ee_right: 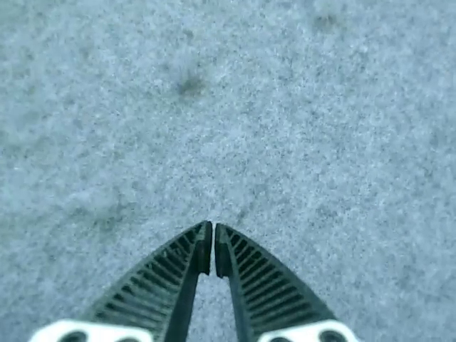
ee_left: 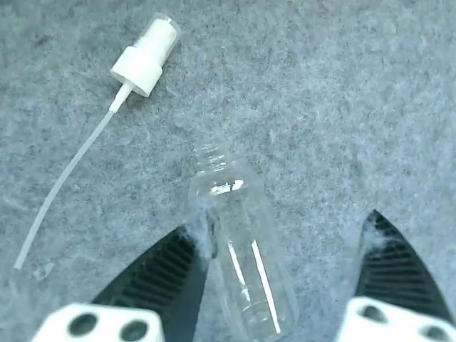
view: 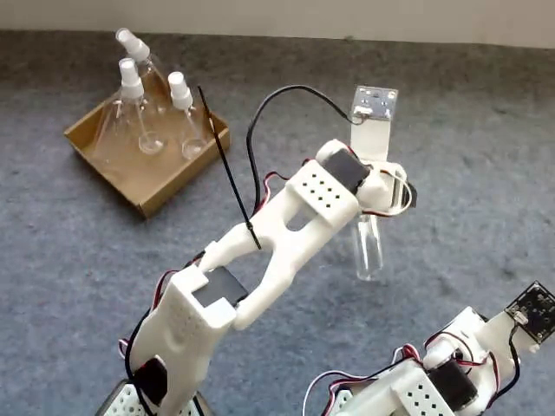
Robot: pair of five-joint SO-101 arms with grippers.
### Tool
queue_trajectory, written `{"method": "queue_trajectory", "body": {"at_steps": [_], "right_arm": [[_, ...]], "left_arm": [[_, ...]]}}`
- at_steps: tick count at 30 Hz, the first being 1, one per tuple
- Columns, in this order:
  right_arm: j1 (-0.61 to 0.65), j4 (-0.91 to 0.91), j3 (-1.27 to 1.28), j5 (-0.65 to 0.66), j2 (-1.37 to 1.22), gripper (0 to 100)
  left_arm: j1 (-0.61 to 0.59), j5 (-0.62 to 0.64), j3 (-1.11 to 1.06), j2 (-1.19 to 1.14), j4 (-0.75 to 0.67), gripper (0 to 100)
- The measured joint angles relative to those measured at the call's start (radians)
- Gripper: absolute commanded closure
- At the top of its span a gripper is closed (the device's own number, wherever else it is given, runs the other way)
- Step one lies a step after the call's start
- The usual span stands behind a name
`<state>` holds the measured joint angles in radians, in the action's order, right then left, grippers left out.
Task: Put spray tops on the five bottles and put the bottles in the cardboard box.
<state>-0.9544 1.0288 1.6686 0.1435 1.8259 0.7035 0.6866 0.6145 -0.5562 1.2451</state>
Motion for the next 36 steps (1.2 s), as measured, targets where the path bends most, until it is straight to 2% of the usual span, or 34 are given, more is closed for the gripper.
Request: {"method": "queue_trajectory", "body": {"at_steps": [4, 11, 19, 26, 36], "right_arm": [[0.0, 0.0, 0.0, -0.002, 0.0, 99.3], [0.0, 0.0, 0.0, -0.002, 0.0, 99.3], [0.0, 0.0, 0.0, -0.002, 0.0, 99.3], [0.0, 0.0, 0.0, -0.002, 0.0, 99.3], [0.0, 0.0, 0.0, -0.002, 0.0, 99.3]], "left_arm": [[0.003, 0.12, 0.0, 0.0, -0.005, 72], [0.002, 0.249, -0.101, -0.021, -0.055, 72], [0.003, 0.258, -0.109, -0.229, -0.149, 72], [0.003, 0.259, -0.017, -0.321, -0.15, 91], [0.003, 0.258, 0.008, -0.324, -0.141, 90]]}}
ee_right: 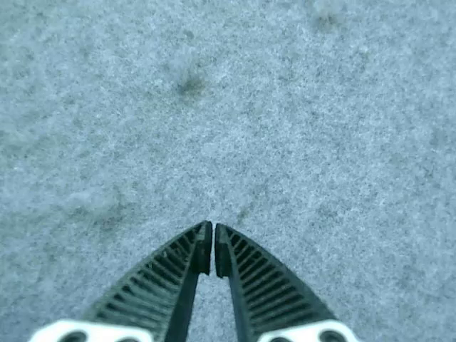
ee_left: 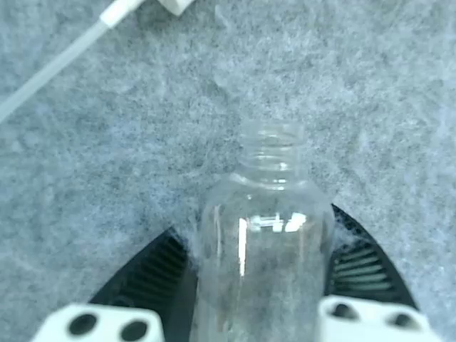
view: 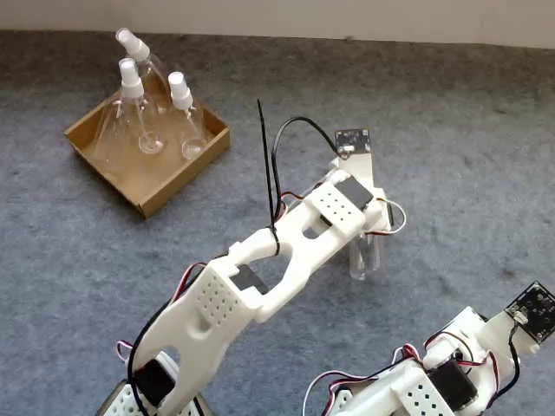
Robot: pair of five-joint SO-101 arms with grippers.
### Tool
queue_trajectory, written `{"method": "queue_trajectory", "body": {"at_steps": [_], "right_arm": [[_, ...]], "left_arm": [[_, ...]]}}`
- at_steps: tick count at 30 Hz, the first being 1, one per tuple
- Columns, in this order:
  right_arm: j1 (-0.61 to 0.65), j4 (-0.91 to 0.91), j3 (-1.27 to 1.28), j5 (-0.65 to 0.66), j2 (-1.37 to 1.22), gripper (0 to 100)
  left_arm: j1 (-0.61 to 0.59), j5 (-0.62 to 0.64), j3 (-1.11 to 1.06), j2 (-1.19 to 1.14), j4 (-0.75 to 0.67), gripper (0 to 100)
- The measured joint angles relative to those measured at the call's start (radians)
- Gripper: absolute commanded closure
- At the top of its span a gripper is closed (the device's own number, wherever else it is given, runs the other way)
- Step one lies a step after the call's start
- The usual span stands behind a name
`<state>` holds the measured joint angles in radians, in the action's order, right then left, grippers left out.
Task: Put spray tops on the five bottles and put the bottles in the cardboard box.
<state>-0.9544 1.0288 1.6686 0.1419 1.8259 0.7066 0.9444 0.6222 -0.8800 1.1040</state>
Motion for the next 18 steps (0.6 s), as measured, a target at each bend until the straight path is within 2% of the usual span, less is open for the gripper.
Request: {"method": "queue_trajectory", "body": {"at_steps": [5, 15, 18], "right_arm": [[0.0, 0.0, 0.0, 0.0, 0.0, 99.3], [0.0, 0.0, 0.0, 0.0, 0.0, 99.3], [0.0, 0.0, 0.0, 0.0, 0.0, 99.3]], "left_arm": [[0.0, -0.15, 0.117, -0.018, 0.12, 90], [0.0, -0.569, 0.545, -0.031, 0.562, 90], [0.0, -0.68, 0.621, -0.031, 0.643, 90]]}}
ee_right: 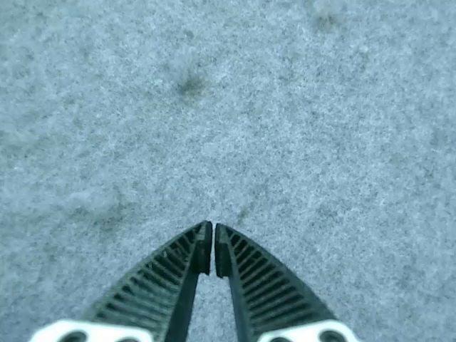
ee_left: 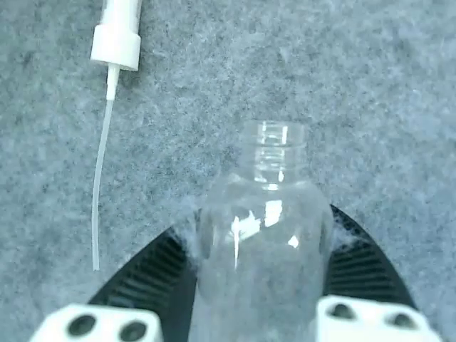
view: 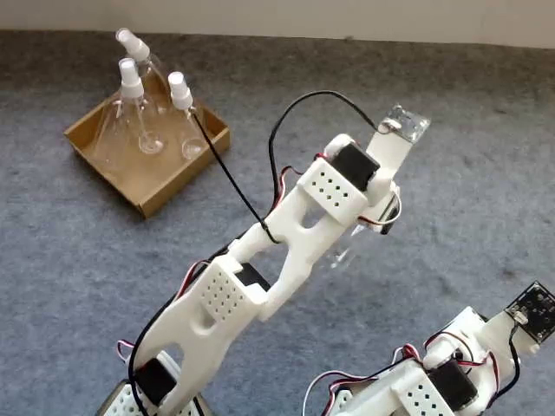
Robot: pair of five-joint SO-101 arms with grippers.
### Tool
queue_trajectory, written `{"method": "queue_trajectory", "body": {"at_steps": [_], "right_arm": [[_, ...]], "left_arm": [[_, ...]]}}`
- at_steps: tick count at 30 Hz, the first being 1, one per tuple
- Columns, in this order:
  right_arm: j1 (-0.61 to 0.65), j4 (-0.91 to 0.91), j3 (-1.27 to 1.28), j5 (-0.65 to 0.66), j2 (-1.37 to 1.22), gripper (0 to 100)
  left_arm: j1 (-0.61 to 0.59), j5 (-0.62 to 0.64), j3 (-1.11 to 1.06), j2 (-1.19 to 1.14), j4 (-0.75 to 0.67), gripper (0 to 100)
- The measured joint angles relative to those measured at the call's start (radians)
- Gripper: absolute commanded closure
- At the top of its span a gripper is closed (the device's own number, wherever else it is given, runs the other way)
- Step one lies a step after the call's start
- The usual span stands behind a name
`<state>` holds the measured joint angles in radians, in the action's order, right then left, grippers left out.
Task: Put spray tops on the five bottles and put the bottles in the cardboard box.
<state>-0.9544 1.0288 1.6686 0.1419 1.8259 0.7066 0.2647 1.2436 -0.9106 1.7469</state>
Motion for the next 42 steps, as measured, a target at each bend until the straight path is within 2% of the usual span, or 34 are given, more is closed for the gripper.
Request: {"method": "queue_trajectory", "body": {"at_steps": [6, 10, 16, 21, 24, 33, 38, 42], "right_arm": [[0.0, 0.0, 0.0, 0.0, 0.0, 99.3], [0.0, 0.0, 0.0, 0.0, 0.0, 99.3], [0.0, 0.0, 0.0, 0.0, 0.0, 99.3], [0.0, 0.0, 0.0, 0.0, 0.0, 99.3], [0.0, 0.0, 0.0, 0.0, 0.0, 99.3], [0.0, 0.0, 0.0, 0.0, 0.0, 99.3], [0.0, 0.0, 0.0, 0.0, 0.0, 99.3], [0.0, 0.0, 0.0, 0.0, 0.0, 99.3]], "left_arm": [[-0.038, -0.063, 0.023, 0.011, 0.017, 90], [-0.048, -0.069, -0.021, 0.133, 0.018, 90], [-0.063, -0.091, -0.281, 0.393, 0.021, 90], [-0.114, -0.272, -0.523, 0.6, 0.023, 90], [-0.141, -0.33, -0.649, 0.723, 0.023, 90], [-0.253, -0.339, -0.967, 0.931, 0.023, 90], [-0.31, -0.339, -1.048, 1.036, 0.021, 90], [-0.304, -0.339, -1.112, 1.168, 0.023, 90]]}}
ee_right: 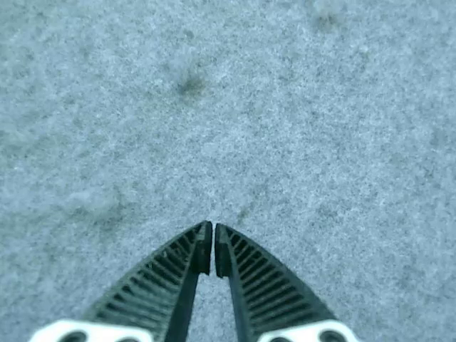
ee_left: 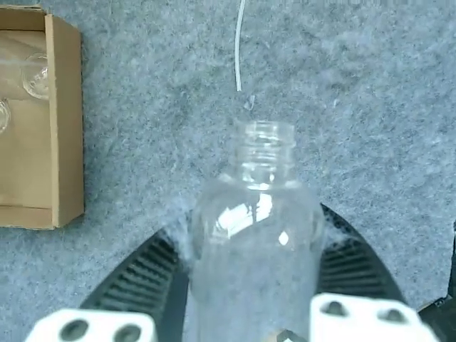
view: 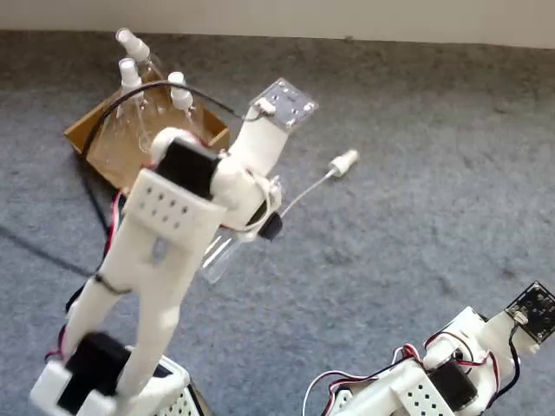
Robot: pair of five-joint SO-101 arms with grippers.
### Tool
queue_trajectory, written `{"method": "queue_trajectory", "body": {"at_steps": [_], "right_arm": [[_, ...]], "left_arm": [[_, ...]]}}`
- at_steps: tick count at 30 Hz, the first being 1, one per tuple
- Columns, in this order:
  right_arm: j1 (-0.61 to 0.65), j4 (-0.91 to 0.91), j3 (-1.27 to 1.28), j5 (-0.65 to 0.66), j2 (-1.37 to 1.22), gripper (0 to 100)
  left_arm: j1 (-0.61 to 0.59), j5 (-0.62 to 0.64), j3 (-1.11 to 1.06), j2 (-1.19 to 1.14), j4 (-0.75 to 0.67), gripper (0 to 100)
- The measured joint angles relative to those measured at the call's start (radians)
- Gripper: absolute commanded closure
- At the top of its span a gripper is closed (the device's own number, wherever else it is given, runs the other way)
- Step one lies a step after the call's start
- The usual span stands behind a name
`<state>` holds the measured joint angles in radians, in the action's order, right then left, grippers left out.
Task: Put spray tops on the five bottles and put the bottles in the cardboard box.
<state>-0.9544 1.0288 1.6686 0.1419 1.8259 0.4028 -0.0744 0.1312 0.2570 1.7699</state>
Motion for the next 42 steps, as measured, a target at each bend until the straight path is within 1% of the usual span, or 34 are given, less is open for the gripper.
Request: {"method": "queue_trajectory", "body": {"at_steps": [8, 9, 12, 15, 20, 22, 28, 31, 33, 37, 42], "right_arm": [[0.0, 0.0, 0.0, 0.0, 0.0, 99.3], [0.0, 0.0, 0.0, 0.0, 0.0, 99.3], [0.0, 0.0, 0.0, 0.0, 0.0, 99.3], [0.0, 0.0, 0.0, 0.0, 0.0, 99.3], [0.0, 0.0, 0.0, 0.0, 0.0, 99.3], [0.0, 0.0, 0.0, 0.0, 0.0, 99.3], [0.0, 0.0, 0.0, 0.0, 0.0, 99.3], [0.0, 0.0, 0.0, 0.0, 0.0, 99.3], [0.0, 0.0, 0.0, 0.0, 0.0, 99.3], [0.0, 0.0, 0.0, 0.0, 0.0, 99.3], [0.0, 0.025, 0.0, 0.0, 0.0, 99.3]], "left_arm": [[-0.008, 0.0, -0.244, 0.213, -0.002, 90], [-0.006, -0.003, -0.282, 0.233, -0.025, 90], [-0.02, -0.003, -0.417, 0.282, -0.14, 90], [-0.054, -0.008, -0.572, 0.305, -0.299, 90], [-0.118, -0.17, -0.821, 0.308, -0.545, 90], [-0.146, -0.209, -0.893, 0.308, -0.623, 90], [-0.236, -0.226, -1.053, 0.308, -0.825, 89], [-0.244, -0.226, -1.131, 0.308, -0.914, 89], [-0.244, -0.226, -1.165, 0.308, -0.956, 89], [-0.244, -0.226, -1.174, 0.302, -0.979, 89], [-0.244, -0.226, -1.174, 0.172, -0.985, 89]]}}
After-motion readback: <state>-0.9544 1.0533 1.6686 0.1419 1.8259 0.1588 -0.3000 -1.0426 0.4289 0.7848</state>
